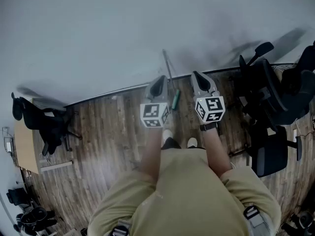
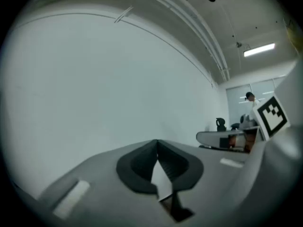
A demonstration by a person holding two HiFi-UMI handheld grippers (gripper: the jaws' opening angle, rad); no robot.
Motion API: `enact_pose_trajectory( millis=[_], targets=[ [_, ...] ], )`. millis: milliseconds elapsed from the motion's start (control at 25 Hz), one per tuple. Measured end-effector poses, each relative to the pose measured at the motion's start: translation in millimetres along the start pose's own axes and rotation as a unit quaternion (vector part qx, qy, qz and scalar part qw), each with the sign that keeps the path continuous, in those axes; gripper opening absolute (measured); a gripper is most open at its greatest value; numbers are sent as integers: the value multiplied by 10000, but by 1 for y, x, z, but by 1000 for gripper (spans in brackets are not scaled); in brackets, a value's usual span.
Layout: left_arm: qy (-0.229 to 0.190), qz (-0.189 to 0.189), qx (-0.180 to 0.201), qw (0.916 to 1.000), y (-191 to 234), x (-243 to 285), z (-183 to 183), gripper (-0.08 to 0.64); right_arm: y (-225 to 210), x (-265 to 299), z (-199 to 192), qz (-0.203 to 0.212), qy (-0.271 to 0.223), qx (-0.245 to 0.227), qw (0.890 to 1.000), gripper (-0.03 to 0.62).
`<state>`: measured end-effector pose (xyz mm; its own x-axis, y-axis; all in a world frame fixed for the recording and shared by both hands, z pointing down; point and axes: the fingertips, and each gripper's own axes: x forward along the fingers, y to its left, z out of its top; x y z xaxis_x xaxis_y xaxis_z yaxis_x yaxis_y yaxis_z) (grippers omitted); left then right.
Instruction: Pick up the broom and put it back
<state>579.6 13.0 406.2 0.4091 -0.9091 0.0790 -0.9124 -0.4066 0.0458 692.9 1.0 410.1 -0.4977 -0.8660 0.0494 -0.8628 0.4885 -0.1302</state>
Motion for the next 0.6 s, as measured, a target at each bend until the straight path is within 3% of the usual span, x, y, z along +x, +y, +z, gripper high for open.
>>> enact_pose_trajectory(
  millis=[360, 600],
  targets=[
    [149, -92, -81, 9998, 52, 14, -7, 3, 27, 50, -12, -16, 121, 92, 9999, 6],
    [218, -83, -273, 9994, 108, 14, -21, 3, 51, 93, -29, -139, 351, 144, 9992, 6]
  ],
)
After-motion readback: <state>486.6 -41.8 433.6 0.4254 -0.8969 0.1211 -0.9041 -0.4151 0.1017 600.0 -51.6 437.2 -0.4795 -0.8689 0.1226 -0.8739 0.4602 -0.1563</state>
